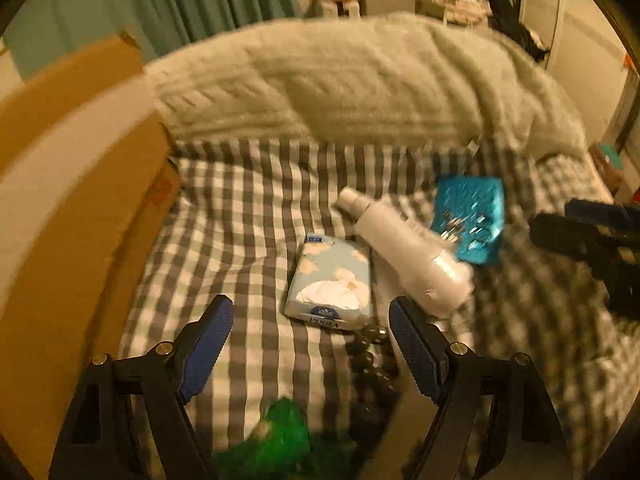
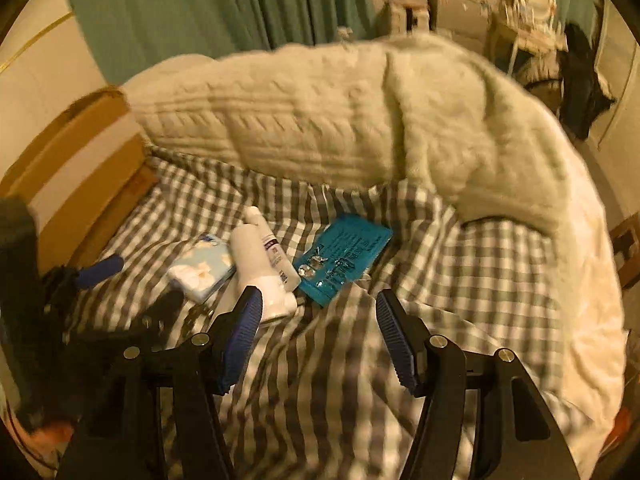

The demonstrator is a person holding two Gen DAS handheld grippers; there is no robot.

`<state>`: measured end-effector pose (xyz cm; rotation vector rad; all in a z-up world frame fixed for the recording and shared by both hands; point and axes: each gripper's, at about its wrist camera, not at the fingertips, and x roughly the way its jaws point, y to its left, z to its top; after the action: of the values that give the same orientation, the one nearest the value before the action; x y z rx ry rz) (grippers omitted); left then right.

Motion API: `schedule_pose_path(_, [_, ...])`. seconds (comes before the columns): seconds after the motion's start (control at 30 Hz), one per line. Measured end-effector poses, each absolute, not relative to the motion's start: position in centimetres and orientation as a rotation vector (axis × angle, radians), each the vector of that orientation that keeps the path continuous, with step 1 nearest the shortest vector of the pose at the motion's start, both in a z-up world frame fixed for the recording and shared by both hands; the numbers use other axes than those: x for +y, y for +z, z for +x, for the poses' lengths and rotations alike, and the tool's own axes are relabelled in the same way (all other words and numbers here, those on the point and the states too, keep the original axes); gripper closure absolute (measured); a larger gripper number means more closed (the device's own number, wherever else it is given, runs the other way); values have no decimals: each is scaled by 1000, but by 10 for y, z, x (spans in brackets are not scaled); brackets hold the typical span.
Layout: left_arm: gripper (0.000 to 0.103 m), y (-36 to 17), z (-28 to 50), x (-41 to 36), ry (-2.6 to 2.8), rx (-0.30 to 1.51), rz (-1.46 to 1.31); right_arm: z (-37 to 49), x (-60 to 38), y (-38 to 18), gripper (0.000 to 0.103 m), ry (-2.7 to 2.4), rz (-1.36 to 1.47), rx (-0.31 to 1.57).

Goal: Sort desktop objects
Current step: 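Grasp the blue tissue pack with the left tool while the right grasps a silver foil packet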

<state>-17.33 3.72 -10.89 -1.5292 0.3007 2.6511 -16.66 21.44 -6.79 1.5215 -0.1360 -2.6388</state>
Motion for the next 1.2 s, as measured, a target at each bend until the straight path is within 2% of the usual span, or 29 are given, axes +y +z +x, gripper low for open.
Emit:
schedule_pose_path(0.13, [20,-136,-196,35,2595,311,-1597,-205,220,-106,44,-2587,1673,-227])
schedule_pose_path(0.27, [20,-151,-213,44,2534,400,-1603,-231,240,-138,44,-2550,1801,-286])
schedule_pose_path(0.37, [22,-157,-222,44,2513,382,-1619,-242,249,-155,42,-2502,1793,-367])
schedule_pose_path(0.4, [37,-158,-225,41,2496,348,-1630,-244,249,-158,50,-2492,1783,-379])
schedule_pose_path(0.43, [50,-160,-226,37,2473,302,-1644,-247,248,-158,65,-2498,1762,-381])
schedule_pose_path(0.47, [50,-160,-227,32,2468,265,-1646,-248,247,-158,77,-2496,1737,-392])
schedule_pose_path(0.63, [51,-152,-226,17,2469,135,-1634,-238,233,-141,91,-2494,1557,-441])
schedule_pose_path(0.9, [55,-148,-220,4,2512,55,-1620,-249,202,-169,93,-2439,1640,-404])
schedule_pose_path(1.1, [56,-134,-206,-5,2560,-26,-1572,-207,194,-134,95,-2594,1499,-221])
schedule_pose_path(1.2, [56,-118,-191,-9,2601,-51,-1516,-183,199,-111,95,-2630,1424,-243])
